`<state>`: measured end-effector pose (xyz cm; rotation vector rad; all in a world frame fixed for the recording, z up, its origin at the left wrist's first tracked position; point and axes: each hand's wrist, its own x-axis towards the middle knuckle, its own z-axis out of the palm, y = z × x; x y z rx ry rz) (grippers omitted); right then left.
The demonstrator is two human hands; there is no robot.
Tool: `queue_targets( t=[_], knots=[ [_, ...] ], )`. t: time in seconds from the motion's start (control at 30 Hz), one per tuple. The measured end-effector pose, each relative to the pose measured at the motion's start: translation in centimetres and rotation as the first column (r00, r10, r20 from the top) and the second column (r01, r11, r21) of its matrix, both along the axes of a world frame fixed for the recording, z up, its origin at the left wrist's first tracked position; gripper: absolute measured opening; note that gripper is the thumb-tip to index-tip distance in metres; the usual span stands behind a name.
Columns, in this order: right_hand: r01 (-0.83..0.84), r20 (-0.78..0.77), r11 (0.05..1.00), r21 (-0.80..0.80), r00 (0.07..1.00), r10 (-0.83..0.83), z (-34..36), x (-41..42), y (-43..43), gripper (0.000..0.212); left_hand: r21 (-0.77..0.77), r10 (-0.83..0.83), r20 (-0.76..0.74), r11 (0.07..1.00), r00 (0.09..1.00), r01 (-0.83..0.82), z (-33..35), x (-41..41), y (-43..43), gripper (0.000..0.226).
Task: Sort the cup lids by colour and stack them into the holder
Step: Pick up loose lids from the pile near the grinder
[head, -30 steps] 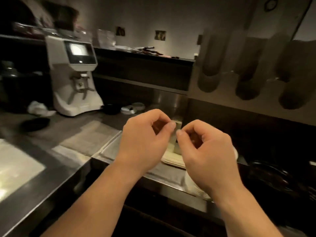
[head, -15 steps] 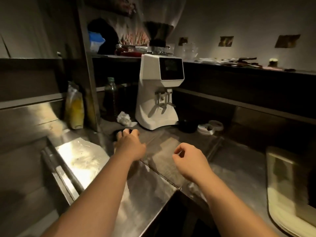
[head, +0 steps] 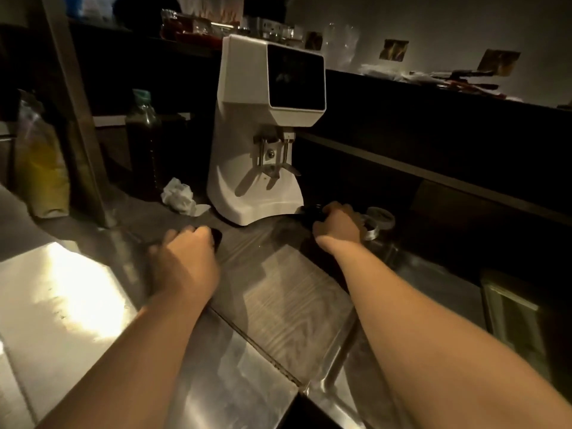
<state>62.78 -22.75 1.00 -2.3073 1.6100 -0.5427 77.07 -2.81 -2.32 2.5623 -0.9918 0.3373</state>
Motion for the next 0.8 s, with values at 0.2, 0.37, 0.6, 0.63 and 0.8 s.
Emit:
queue_targets(
  t=[0.2, 0.37, 0.6, 0.63, 0.8],
  knots=[
    [-0.029, -0.317, 0.999, -0.029, 0.948, 0.019, -1.0, 1.5, -2.7, 0.035, -0.385, -0.061, 0.125, 0.917, 0.990, 0.106, 0.1, 0.0, 0.0, 0.009],
    [-0.069, -0.063, 0.967, -0.243, 0.996, 0.055, -1.3, -0.1, -2.6, 0.024, -0.531, -0.079, 0.103, 0.839, 0.992, 0.122, 0.3, -0.1, 0.1, 0.006],
    [-0.009, 0.738, 0.997, 0.080, 0.672, -0.053, 2.0, -5.5, 4.3, 0.012, -0.722, -0.200, 0.051, 0.669, 0.979, 0.174, 1.3, -1.5, -0.2, 0.007],
    [-0.030, 0.809, 0.992, 0.120, 0.582, -0.081, 2.4, -6.6, 5.8, 0.007, -0.749, -0.223, 0.010, 0.645, 0.975, 0.155, 1.7, -2.1, -0.2, 0.008],
    [-0.147, 0.903, 0.962, 0.231, 0.401, -0.156, 2.6, -13.2, 13.7, 0.009, -0.772, -0.415, 0.080, 0.549, 0.906, 0.320, 4.7, -8.5, 0.7, 0.017]
  ],
)
